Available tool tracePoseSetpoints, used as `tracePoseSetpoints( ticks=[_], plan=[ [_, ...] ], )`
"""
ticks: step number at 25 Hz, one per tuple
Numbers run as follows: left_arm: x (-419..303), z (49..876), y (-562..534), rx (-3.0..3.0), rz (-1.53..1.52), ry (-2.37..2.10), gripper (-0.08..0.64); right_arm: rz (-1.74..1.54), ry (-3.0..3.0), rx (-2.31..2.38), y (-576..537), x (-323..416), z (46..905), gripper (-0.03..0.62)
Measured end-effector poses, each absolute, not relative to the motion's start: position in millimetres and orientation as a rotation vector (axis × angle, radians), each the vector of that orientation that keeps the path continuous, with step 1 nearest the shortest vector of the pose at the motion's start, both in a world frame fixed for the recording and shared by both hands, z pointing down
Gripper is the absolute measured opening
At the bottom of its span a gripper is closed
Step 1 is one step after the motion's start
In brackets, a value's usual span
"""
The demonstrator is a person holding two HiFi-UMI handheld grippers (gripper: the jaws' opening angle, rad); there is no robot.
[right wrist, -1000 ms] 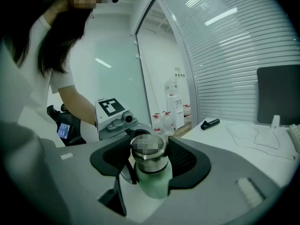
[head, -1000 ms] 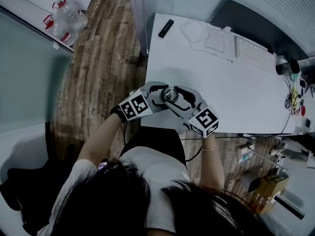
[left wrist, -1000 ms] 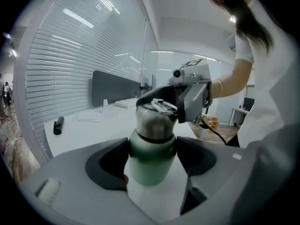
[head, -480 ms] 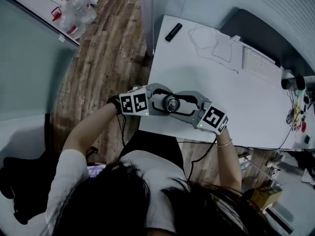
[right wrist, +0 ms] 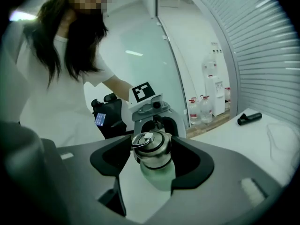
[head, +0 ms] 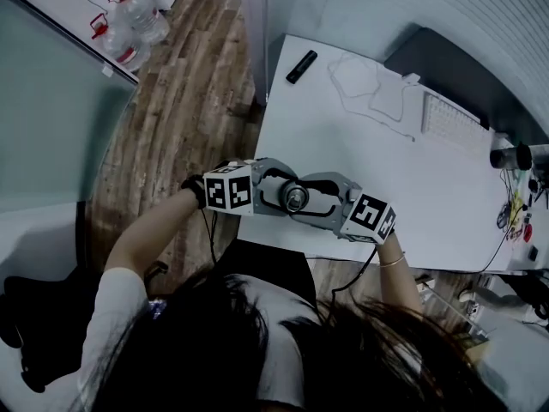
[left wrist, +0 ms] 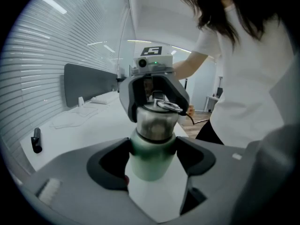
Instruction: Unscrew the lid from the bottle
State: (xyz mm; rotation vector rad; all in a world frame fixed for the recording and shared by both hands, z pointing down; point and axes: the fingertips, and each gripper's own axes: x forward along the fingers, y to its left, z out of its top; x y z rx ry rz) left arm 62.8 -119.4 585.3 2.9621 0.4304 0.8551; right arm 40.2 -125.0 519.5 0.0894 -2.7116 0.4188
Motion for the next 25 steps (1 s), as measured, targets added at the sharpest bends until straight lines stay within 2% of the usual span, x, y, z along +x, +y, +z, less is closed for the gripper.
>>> tracePoseSetpoints(
  ticks=[6,14,20,25],
  plan=[
    [64.5,586.2,-120.3,2.958,0.792,0.191,0.368,0.580,-2.806,0.581,-129.1,52.2,511.4,0.252],
    [66.1,585.0,-124.8,2.916,0.764,-0.107,0.368,0.576,-2.691,1.198,-134.1,57.9,517.6,0.251],
    [66.7,585.1,-127.2,2.875,0.729,-0.283,0.368,0.559,-2.593,1.367,-139.8,57.1,519.7,0.239],
    [66.5,585.6,-126.2,2.884,0.720,-0.261,0.368,0.506,-2.606,1.283,-137.1,55.9,520.6,0.234]
  ],
)
